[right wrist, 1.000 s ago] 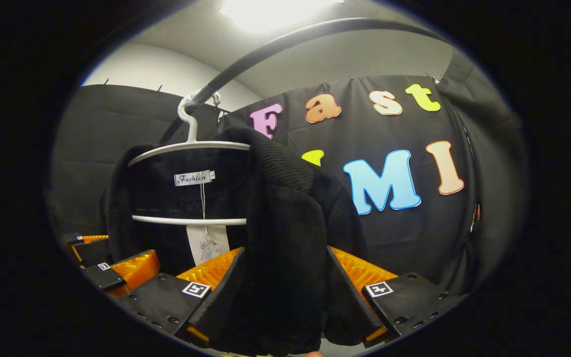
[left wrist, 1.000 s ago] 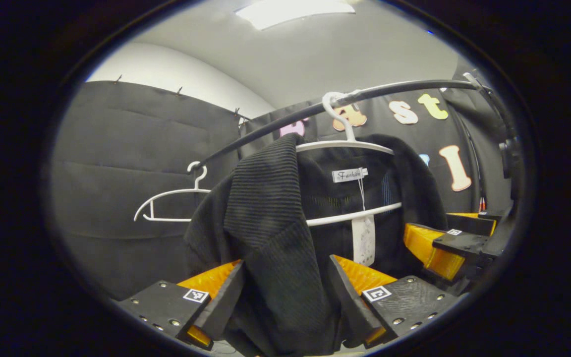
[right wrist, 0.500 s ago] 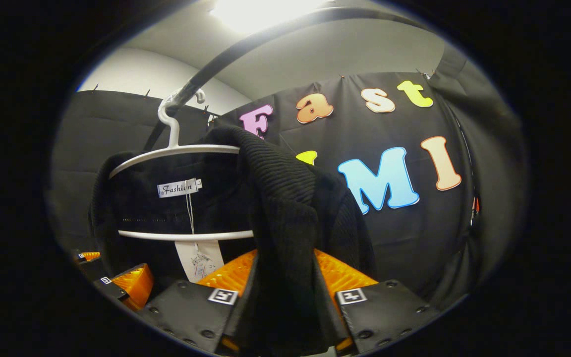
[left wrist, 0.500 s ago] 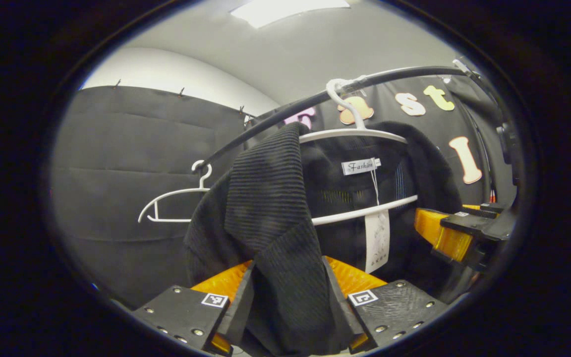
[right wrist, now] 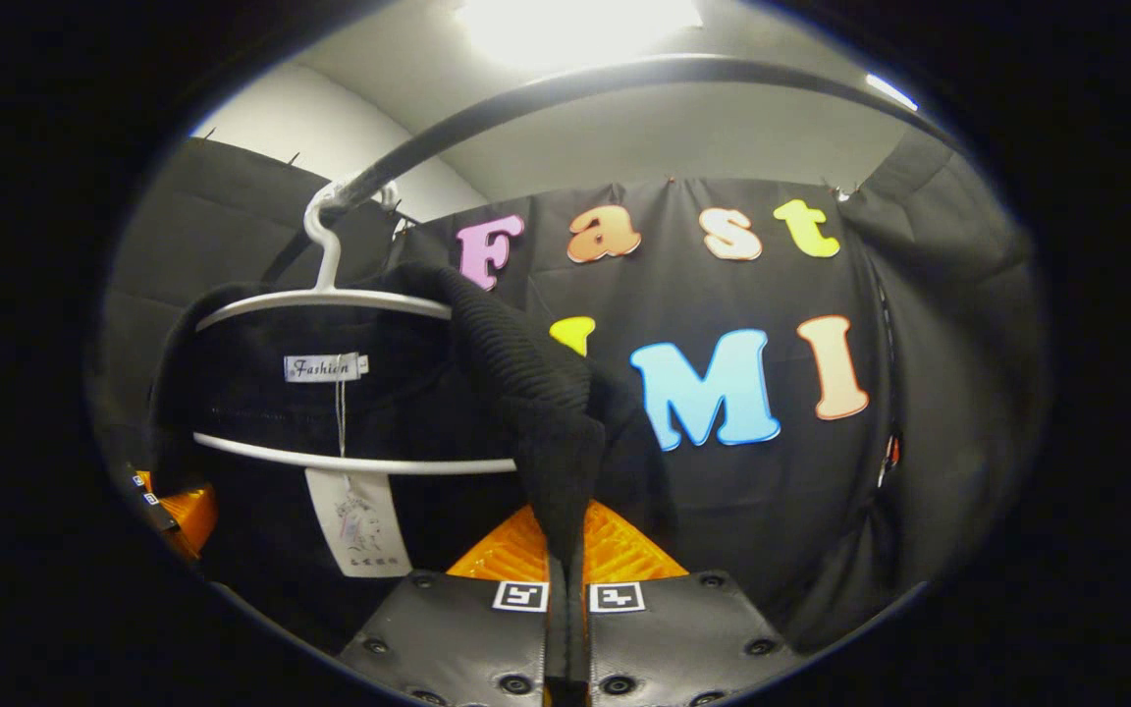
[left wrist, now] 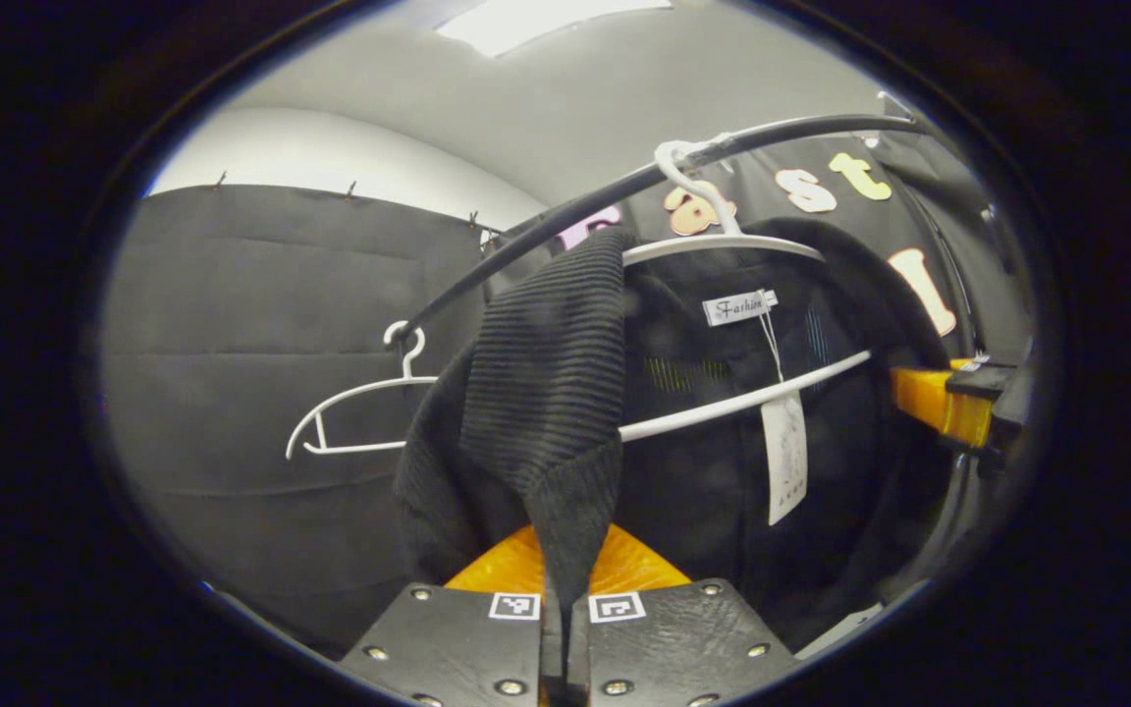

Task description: Grasp the clothes on the hanger with both hands and then place them into the laundry hamper below.

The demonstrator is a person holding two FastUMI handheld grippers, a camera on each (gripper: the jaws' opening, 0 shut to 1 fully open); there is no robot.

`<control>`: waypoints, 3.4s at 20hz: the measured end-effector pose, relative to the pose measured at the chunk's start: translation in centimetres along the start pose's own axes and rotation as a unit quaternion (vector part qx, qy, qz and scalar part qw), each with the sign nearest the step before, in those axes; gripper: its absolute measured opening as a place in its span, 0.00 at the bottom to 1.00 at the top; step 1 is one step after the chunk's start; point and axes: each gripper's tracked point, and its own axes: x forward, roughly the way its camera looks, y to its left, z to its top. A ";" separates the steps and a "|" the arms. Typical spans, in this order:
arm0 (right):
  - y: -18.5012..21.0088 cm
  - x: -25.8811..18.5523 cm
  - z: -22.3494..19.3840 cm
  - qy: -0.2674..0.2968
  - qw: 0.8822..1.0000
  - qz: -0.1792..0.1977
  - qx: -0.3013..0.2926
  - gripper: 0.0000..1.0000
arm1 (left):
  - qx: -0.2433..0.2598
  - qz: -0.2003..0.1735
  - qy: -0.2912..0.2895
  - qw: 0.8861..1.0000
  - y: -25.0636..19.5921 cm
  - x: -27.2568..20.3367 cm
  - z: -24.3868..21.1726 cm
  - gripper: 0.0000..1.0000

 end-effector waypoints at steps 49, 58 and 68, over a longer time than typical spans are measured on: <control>-6.0 2.0 -4.5 0.076 0.995 -0.048 0.029 0.00 | -0.085 -0.094 0.035 0.991 12.6 4.7 -2.4 0.02; -6.4 -2.3 -7.7 0.115 0.991 -0.066 0.031 0.01 | -0.085 -0.111 0.067 0.988 10.4 2.1 -6.0 0.01; -5.3 -10.7 -11.6 0.162 0.984 -0.066 0.027 0.01 | -0.078 -0.148 0.097 0.981 10.4 -5.0 -10.1 0.01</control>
